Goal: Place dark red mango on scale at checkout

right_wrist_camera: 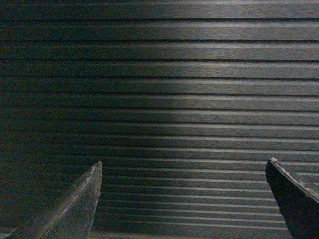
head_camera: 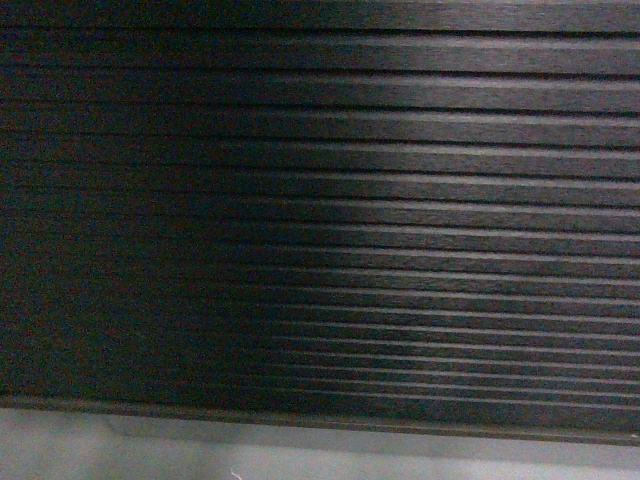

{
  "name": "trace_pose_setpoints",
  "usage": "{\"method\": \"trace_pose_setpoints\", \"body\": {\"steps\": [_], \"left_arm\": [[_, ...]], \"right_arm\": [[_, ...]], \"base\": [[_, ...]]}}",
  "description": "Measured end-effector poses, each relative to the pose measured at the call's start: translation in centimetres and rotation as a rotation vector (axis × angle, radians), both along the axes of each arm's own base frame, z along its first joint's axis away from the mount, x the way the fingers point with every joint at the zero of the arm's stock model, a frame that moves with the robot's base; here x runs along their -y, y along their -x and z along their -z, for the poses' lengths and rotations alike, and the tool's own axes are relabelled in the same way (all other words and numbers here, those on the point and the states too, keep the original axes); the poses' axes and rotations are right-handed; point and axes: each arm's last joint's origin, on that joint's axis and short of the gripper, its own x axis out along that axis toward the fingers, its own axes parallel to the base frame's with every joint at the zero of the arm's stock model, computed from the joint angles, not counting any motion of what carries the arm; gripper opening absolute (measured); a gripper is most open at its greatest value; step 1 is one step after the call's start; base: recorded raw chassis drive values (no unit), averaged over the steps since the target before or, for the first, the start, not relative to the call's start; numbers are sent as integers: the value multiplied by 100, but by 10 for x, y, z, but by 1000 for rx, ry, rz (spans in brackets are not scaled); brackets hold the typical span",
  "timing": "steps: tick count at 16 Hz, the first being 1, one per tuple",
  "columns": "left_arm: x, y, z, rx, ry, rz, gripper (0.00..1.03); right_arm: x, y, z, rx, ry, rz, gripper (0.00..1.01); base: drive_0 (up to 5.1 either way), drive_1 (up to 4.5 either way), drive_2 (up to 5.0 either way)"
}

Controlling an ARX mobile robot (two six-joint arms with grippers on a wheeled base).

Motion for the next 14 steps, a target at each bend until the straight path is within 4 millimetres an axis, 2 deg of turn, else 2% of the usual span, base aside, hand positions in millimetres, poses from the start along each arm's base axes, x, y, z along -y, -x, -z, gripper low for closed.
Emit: {"method": "trace_pose_setpoints", "body": {"steps": [14], "left_arm": [[0,0,0,-1,0,0,98]], "right_arm": [[0,0,0,-2,0,0,98]], "base": [[0,0,0]]}}
